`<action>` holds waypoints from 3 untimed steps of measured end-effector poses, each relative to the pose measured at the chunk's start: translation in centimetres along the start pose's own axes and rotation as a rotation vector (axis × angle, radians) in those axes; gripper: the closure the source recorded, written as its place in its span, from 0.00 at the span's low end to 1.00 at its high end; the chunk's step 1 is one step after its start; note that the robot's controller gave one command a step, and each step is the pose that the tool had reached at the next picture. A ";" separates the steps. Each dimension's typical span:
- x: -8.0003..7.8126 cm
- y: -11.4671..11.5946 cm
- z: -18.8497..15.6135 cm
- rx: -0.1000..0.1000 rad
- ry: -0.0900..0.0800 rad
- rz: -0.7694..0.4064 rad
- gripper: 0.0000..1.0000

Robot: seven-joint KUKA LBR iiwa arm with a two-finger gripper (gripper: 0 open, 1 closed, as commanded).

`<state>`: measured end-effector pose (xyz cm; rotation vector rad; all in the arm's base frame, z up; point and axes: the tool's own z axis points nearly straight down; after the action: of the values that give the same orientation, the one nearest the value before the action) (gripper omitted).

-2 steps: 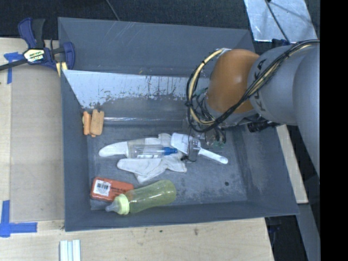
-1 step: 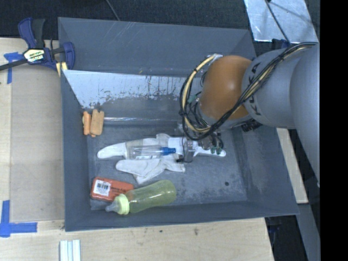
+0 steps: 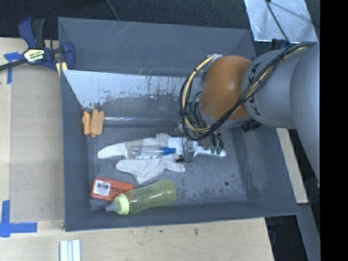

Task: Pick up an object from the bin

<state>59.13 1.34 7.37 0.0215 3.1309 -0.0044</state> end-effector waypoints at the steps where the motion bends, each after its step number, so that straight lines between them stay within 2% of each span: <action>1: 0.0 0.0 -0.2 0.000 0.001 0.000 1.00; 3: 0.1 0.0 -1.7 -0.002 0.008 0.000 1.00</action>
Offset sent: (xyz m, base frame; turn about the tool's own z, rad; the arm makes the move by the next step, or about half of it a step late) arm -0.0002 -0.0001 0.0312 0.0000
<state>59.02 1.38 9.11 0.0221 3.1391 -0.0008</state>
